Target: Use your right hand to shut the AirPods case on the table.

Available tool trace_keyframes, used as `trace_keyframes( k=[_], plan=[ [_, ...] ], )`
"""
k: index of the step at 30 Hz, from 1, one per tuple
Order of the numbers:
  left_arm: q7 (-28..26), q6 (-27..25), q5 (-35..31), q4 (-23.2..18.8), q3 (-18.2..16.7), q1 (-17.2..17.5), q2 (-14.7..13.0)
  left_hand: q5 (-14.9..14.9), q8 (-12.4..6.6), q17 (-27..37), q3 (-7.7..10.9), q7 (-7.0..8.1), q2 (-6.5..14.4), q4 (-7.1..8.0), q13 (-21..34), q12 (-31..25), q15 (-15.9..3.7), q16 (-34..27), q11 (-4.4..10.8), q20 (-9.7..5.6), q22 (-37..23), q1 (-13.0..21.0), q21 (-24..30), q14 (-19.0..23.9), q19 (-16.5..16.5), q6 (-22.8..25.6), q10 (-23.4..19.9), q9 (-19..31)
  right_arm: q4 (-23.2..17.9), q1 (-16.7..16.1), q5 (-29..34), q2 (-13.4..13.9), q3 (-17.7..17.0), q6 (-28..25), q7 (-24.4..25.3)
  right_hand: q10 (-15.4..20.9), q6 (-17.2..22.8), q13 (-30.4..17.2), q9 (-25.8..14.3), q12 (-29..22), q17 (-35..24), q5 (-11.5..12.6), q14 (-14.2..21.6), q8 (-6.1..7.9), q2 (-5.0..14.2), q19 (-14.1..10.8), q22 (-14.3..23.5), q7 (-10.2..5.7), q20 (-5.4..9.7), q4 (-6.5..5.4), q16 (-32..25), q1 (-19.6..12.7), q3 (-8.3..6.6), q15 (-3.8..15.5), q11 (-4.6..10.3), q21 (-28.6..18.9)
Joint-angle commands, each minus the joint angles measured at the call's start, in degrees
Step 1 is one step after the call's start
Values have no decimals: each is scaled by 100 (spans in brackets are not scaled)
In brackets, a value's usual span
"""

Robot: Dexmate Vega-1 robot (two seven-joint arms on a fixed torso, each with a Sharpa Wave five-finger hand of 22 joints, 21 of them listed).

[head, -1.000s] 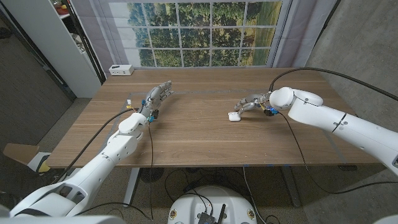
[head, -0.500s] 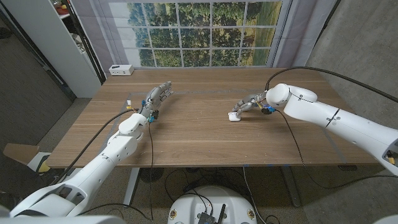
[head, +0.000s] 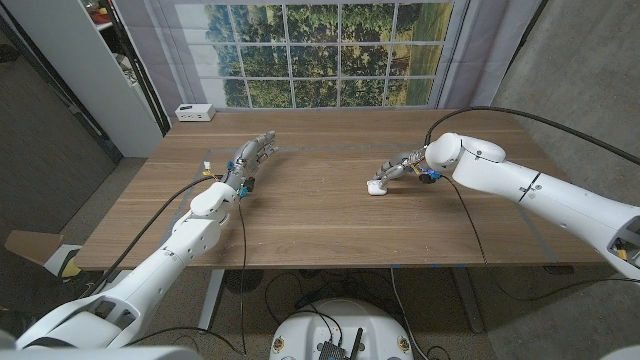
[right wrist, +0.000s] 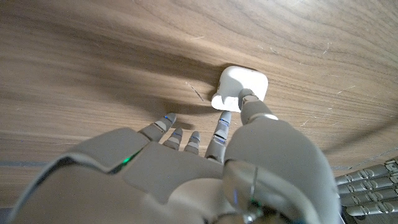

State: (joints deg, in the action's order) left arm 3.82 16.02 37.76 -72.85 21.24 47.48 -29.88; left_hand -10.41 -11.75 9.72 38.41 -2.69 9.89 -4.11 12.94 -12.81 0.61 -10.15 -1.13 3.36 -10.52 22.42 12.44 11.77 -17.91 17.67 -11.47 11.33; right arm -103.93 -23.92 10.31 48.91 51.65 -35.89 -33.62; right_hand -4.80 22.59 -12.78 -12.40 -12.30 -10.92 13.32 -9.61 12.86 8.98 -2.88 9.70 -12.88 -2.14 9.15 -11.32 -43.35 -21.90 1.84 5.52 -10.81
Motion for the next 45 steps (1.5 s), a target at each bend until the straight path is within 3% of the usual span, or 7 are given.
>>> trace_keyframes(
  k=[1,21,29,39,45],
  plan=[
    [-7,16,17,-29,-16,42,-18,-37,-31,21,-5,15,0,-1,7,-34,11,-24,-53,11,-29,55,-1,-13,37,49,-22,19,-27,-21,-60,-7,26,-161,-46,119,208,-5,-16,-54,5,40,-115,81,-24,-42,25,31,-8,9,-51,-68,-48,233,-14,-36],
    [-38,16,30,-53,-28,91,-21,-38,-31,18,-8,7,-3,-4,13,-37,19,-24,-34,17,-29,57,-2,-17,48,90,-23,25,-116,-162,-229,57,-8,-269,141,423,565,11,-34,-129,24,65,112,149,-120,-262,22,20,87,106,-95,-327,-108,293,-19,-88],
    [-64,22,22,-100,-21,124,-15,-38,-31,19,-9,3,-1,-3,15,-39,16,-25,-38,17,-30,57,0,-16,45,104,-27,27,-290,-427,-321,158,-197,-183,542,843,1191,18,-183,-219,30,11,448,398,-170,-557,25,50,233,108,-147,-727,-172,431,-13,-132],
    [-157,42,-9,-207,-30,194,-23,-38,-33,15,-13,2,-10,-14,17,-37,3,-25,-38,16,-30,63,1,-12,46,126,-20,30,-403,-702,-387,234,-373,6,926,1228,1555,9,-400,-277,29,-108,804,623,-307,-826,29,30,334,116,-193,-1154,-149,577,109,-151],
    [-184,44,-20,-252,-29,219,-27,-39,-33,14,-13,5,-10,-17,19,-42,-2,-27,-38,16,-30,64,1,-7,49,142,-28,33,-454,-905,-467,284,-542,187,1198,1471,1886,-16,-553,-322,26,-179,1032,831,-350,-978,31,49,360,84,-230,-1347,-99,650,139,-162]
  ],
)
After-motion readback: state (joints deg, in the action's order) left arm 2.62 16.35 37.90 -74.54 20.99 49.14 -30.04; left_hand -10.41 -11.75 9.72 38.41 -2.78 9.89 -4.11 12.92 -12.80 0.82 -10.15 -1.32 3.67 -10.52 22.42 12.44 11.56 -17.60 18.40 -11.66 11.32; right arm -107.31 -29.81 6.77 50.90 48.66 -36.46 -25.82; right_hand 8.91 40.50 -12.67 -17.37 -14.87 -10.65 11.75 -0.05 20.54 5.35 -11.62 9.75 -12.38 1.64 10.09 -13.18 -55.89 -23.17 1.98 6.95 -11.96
